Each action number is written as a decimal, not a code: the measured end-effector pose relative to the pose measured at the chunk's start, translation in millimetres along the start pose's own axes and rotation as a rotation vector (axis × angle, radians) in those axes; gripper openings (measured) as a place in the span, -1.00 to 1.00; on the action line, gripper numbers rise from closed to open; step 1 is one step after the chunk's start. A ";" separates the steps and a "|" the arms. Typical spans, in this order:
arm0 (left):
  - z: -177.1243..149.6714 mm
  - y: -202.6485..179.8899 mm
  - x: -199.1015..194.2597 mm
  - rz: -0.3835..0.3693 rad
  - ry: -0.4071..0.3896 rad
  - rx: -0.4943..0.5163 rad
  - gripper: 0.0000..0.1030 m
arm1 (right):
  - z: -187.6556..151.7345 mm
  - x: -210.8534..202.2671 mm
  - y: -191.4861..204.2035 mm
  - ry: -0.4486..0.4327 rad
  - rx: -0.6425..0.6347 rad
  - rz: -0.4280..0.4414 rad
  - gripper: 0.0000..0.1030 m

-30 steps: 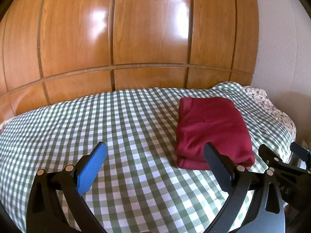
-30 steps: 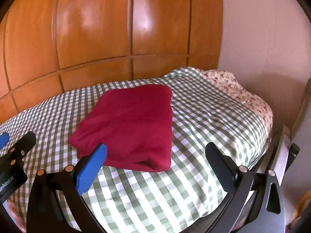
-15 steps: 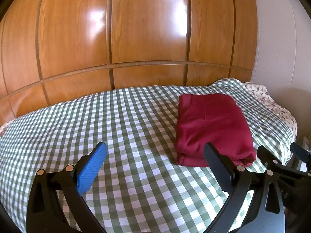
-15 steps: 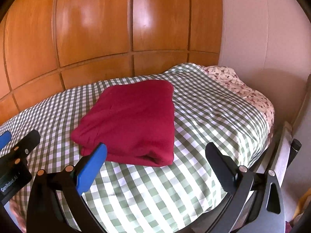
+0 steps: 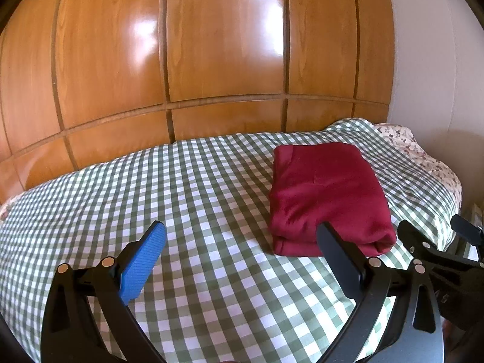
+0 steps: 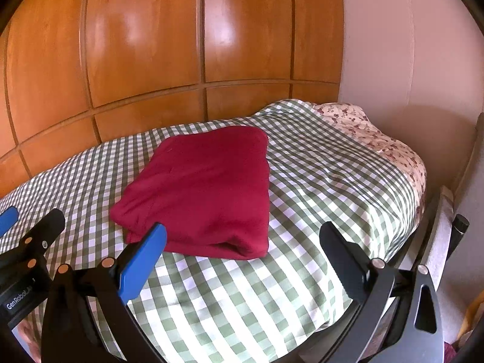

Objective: Fold small clothes

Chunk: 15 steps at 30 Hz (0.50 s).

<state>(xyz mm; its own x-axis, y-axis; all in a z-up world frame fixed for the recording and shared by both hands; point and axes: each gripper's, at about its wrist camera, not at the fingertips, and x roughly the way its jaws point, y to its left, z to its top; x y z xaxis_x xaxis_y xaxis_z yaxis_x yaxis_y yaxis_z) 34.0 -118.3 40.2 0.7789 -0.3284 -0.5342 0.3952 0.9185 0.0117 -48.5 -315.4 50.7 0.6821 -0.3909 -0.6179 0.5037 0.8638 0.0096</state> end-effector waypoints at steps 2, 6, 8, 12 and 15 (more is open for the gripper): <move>0.0 0.9 -0.7 0.002 -0.002 -0.001 0.92 | -0.8 -0.2 0.6 -0.001 -0.001 0.005 0.96; 0.7 1.9 -2.4 0.002 -0.004 -0.004 0.92 | -1.7 -0.8 0.7 -0.002 0.000 0.008 0.96; 0.7 2.0 -3.0 0.002 -0.006 -0.002 0.92 | -1.8 -0.5 0.4 -0.001 0.005 0.009 0.96; 1.1 1.9 -5.6 0.001 -0.012 0.001 0.92 | -2.0 -0.5 -0.7 -0.001 0.011 0.011 0.96; 1.5 1.7 -7.3 0.001 -0.015 0.000 0.92 | -2.6 0.1 -0.8 0.003 0.010 0.014 0.96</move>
<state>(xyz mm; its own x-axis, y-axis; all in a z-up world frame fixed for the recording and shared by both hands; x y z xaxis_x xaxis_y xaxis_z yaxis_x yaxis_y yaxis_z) 29.8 -114.7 45.3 0.7865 -0.3307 -0.5216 0.3944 0.9189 0.0120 -50.2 -315.3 48.6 0.6879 -0.3776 -0.6199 0.4992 0.8661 0.0264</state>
